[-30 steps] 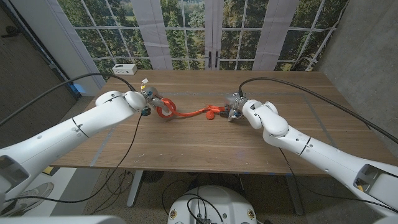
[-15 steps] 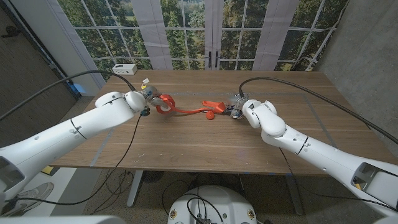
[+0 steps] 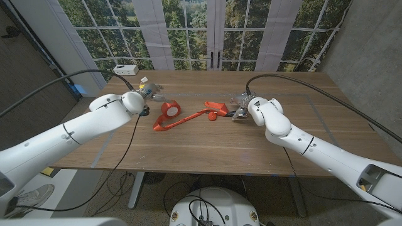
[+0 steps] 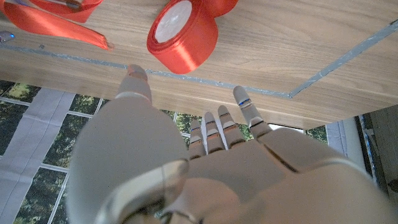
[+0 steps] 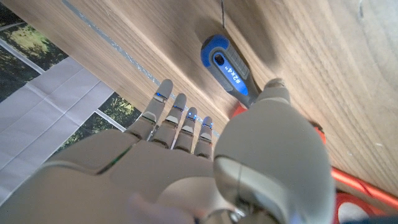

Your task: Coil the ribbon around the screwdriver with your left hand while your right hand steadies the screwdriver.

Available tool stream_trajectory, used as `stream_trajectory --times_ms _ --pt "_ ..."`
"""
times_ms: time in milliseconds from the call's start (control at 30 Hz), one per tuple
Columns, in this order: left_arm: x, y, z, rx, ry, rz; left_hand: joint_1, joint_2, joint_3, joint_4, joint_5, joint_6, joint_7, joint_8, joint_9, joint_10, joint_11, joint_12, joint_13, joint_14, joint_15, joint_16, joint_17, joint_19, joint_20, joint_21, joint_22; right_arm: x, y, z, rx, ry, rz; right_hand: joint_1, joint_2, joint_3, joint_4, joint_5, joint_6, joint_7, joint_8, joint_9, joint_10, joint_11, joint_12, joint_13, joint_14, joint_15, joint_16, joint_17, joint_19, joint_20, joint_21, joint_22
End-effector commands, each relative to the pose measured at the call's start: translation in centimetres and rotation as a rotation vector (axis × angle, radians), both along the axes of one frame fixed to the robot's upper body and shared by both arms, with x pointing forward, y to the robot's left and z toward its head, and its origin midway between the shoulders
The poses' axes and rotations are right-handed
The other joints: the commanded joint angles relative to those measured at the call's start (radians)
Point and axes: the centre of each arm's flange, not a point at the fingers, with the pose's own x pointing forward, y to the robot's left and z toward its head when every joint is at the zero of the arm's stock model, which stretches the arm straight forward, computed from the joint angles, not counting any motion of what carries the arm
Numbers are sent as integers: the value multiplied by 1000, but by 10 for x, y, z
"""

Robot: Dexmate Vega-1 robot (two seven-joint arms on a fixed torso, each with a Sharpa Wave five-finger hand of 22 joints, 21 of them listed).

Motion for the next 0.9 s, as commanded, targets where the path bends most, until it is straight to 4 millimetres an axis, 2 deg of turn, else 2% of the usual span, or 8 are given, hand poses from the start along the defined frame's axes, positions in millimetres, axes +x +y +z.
stream_trajectory --times_ms 33,100,233,267,400,533,633,900 --pt "-19 4 -4 17 -266 -66 -65 -9 -25 25 0 -11 -32 8 -1 -3 -11 18 -22 -2 -20 13 -14 -24 5 -25 5 -12 -24 27 328 50 189 -56 29 -12 28 9 38 0 12 2 -10 18 3 -9 -31 -23 0 -12 -10 16 -26 4" --pt "-18 10 -4 -59 -259 -194 -90 -6 -32 37 -1 -6 -40 12 -1 0 -15 20 -28 -1 -26 15 -16 -25 0 -32 5 -11 -31 27 418 56 270 -64 26 -18 24 11 23 1 4 2 -39 14 -5 -14 -59 -14 -8 -22 -26 22 -42 4" --pt "-18 16 -6 -129 -305 -265 -149 16 -42 67 -2 -22 -62 8 -2 -18 -5 18 -45 -29 -14 11 -18 -51 10 -57 5 -15 -34 28 484 10 315 -77 22 -27 20 12 -8 7 -6 1 -73 22 -10 -21 -92 2 -13 -35 -55 32 -68 4" --pt "-17 19 -6 -167 -305 -330 -165 21 -45 74 -3 -29 -75 7 -3 -35 3 13 -52 -51 -11 6 -21 -65 9 -68 5 -14 -38 29 533 24 354 -92 21 -34 23 11 -22 6 -9 1 -87 23 -11 -24 -112 11 -15 -40 -67 28 -80 4" --pt "-17 22 -6 -205 -335 -397 -189 29 -48 82 -2 -45 -89 6 -4 -65 3 9 -68 -90 -4 -1 -27 -98 0 -95 5 -14 -46 32 631 22 415 -131 23 -50 28 8 -70 -5 -17 0 -150 28 -17 -35 -168 20 -18 -57 -92 13 -111 5" --pt "-13 27 -6 -305 -341 -533 -231 29 -60 91 -2 -61 -89 3 -6 -120 -3 7 -95 -173 4 -8 -34 -160 -27 -142 5 -17 -55 34 771 -14 519 -166 29 -62 32 3 -102 -15 -17 0 -190 22 -16 -45 -214 30 -20 -72 -115 -5 -137 4" --pt "-9 30 -7 -368 -339 -607 -264 36 -67 103 -1 -99 -107 -3 -7 -123 -4 15 -110 -201 4 -5 -36 -178 -44 -163 5 -19 -58 35 861 -39 565 -173 30 -65 32 2 -107 -20 -16 0 -197 27 -15 -48 -224 32 -21 -77 -116 -16 -142 4" --pt "-2 40 -8 -444 -349 -758 -309 49 -77 123 3 -112 -119 1 -10 -139 -20 14 -128 -239 0 -5 -38 -204 -80 -190 4 -28 -69 31 1089 -127 670 -196 34 -72 35 -2 -119 -39 -15 -1 -195 32 -8 -55 -234 45 -17 -87 -115 -21 -153 4"
